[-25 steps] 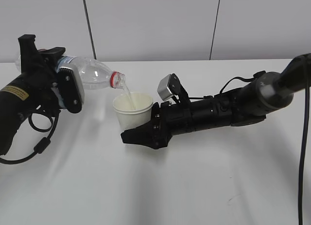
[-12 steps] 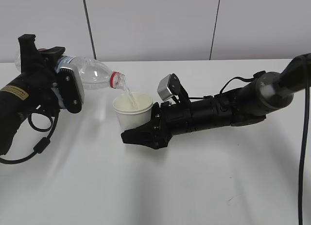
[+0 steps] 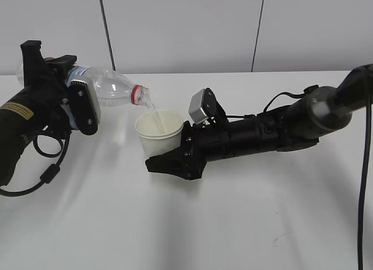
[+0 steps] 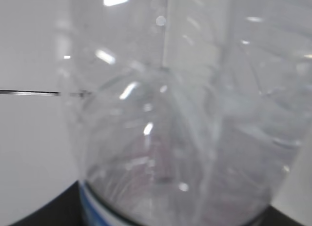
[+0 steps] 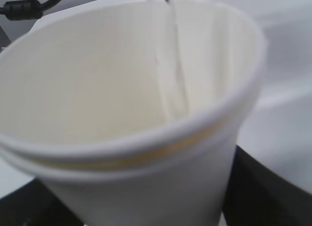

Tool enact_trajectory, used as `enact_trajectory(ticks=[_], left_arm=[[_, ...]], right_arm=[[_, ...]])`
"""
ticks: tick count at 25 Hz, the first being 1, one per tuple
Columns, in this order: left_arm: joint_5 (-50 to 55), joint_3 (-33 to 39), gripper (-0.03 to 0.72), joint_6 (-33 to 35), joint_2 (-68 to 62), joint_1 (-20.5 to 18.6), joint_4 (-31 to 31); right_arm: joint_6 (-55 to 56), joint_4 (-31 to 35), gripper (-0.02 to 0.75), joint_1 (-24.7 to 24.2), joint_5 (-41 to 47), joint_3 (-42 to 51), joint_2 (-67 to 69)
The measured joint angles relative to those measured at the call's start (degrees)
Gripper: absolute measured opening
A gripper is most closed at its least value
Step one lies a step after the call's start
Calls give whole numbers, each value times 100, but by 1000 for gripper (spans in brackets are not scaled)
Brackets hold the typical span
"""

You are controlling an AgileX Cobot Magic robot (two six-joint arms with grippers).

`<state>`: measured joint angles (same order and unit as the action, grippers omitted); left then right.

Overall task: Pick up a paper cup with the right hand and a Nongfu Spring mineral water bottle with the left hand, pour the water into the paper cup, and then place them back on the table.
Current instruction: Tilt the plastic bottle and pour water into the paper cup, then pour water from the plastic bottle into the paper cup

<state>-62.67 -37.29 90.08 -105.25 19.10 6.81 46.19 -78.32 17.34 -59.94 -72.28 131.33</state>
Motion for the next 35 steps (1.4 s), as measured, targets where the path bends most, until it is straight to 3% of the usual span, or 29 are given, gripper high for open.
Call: enact_trajectory(ticks=[35], left_arm=[[-7, 0, 329, 235, 7, 0, 52]], right_arm=[[-220, 166, 529, 0, 97, 0, 0]])
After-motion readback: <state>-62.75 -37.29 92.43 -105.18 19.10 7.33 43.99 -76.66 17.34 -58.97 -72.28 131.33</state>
